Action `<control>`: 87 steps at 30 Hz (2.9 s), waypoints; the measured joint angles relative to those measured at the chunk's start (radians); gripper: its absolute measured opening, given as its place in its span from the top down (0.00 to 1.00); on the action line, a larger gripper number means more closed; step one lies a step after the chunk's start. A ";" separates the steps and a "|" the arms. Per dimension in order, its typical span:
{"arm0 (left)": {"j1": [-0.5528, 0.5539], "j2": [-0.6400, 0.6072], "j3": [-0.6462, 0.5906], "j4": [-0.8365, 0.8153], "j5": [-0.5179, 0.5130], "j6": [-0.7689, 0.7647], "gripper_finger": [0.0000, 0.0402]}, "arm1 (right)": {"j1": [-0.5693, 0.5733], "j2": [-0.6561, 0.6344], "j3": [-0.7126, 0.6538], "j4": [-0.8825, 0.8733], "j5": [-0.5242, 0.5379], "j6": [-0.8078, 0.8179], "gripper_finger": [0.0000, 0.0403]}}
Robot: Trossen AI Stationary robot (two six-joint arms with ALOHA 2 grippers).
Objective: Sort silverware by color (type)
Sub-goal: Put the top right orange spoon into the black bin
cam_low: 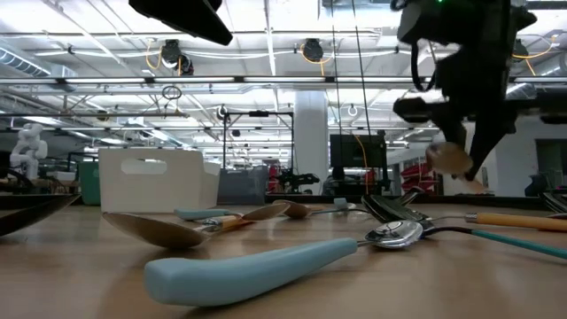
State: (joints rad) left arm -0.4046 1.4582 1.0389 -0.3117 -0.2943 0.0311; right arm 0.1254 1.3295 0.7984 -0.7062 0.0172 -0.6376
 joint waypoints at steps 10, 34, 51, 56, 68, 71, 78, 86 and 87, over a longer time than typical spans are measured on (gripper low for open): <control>0.005 0.000 0.000 0.008 0.000 -0.003 1.00 | 0.061 -0.136 0.001 0.159 -0.020 0.337 0.92; 0.006 0.000 0.000 0.125 -0.271 -0.285 0.84 | 0.093 -0.110 0.002 0.515 0.339 0.758 0.92; -0.009 0.139 0.001 0.213 -0.310 -0.296 0.62 | 0.173 0.029 0.002 0.743 0.372 0.700 0.91; -0.013 0.139 0.001 0.209 -0.285 -0.350 0.60 | 0.194 -0.015 0.002 0.773 0.373 0.665 0.91; -0.019 0.139 0.001 0.272 -0.274 -0.347 0.60 | 0.194 0.011 0.002 1.004 0.371 0.561 0.91; -0.019 0.139 0.001 0.309 -0.274 -0.336 0.60 | 0.194 0.029 0.002 1.072 0.363 0.541 0.91; -0.029 0.139 0.001 0.332 -0.273 -0.303 0.60 | 0.190 0.059 0.002 1.126 0.310 0.515 0.91; -0.029 0.139 0.001 0.330 -0.272 -0.305 0.60 | 0.190 0.059 0.002 1.152 0.316 0.495 0.91; -0.029 0.139 0.001 0.330 -0.272 -0.306 0.60 | 0.190 0.059 0.002 1.152 0.316 0.495 0.91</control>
State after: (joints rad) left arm -0.4335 1.5970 1.0397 0.0185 -0.5659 -0.2744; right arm 0.3157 1.3888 0.8001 0.4461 0.3336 -0.1429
